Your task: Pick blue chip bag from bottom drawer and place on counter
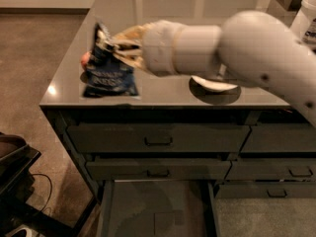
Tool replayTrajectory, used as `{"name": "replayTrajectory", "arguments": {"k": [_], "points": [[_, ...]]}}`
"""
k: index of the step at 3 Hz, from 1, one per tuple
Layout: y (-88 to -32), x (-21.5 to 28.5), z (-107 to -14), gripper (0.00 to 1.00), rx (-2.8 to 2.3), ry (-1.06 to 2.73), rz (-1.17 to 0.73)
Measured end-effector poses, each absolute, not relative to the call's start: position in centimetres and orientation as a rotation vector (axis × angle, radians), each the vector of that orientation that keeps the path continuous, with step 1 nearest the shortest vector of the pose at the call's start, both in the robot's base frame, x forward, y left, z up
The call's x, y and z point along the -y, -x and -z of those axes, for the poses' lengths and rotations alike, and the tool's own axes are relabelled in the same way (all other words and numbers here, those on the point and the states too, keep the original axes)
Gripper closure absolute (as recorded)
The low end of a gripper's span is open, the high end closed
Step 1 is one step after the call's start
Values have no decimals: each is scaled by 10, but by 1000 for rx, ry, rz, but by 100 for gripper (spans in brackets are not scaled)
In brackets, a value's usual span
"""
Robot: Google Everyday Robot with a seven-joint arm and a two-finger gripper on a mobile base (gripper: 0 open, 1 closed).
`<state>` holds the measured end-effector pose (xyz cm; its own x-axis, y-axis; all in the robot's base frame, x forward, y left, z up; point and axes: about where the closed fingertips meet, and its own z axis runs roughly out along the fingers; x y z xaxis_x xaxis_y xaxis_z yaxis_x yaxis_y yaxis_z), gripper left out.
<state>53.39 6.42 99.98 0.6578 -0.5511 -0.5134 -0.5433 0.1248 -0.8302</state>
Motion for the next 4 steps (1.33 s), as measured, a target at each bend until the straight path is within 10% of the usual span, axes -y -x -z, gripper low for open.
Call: {"name": "replayTrajectory", "arguments": {"k": [4], "points": [[-606,-91,-1007,100,-968,1621,194]]}}
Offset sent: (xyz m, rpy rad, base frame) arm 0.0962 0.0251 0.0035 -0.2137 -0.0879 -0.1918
